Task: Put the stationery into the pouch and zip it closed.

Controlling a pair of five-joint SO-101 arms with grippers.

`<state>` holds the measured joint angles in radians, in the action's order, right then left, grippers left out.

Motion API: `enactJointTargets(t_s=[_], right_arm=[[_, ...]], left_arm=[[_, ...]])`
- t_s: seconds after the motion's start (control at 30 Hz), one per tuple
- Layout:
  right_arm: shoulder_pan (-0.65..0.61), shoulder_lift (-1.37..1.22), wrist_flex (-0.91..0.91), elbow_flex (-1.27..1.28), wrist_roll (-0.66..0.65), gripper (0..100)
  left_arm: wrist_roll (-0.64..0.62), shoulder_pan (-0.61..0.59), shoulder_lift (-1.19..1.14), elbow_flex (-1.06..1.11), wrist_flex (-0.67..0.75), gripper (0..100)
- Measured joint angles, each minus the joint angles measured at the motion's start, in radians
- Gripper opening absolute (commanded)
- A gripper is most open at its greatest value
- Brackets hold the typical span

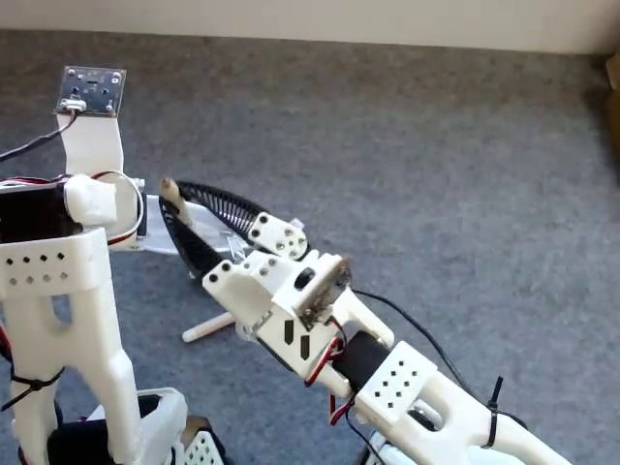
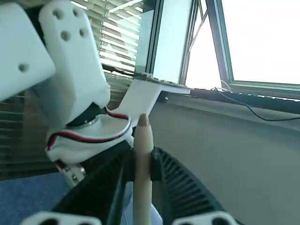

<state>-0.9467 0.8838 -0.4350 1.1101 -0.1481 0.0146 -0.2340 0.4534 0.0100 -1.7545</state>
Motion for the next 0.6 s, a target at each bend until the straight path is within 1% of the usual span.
enactJointTargets(t_s=[0.07, 0.13, 0.23, 0.4, 0.6], right_arm=[[0.000, 0.002, 0.000, 0.015, 0.000, 1.3], [0.000, 0.002, 0.005, 0.020, 0.000, 5.3], [0.000, 0.002, 0.100, 0.020, 0.000, 12.4], [-0.006, 0.012, 0.279, -0.002, 0.000, 13.0], [-0.006, 0.018, 0.517, -0.135, 0.005, 13.0]], left_arm=[[0.000, 0.000, 0.000, 0.000, 0.000, 1], [0.000, 0.000, 0.000, 0.000, 0.000, 1], [0.000, 0.000, 0.000, 0.000, 0.000, 1], [0.000, 0.000, 0.000, 0.000, 0.000, 1], [0.000, 0.000, 0.000, 0.000, 0.000, 1]])
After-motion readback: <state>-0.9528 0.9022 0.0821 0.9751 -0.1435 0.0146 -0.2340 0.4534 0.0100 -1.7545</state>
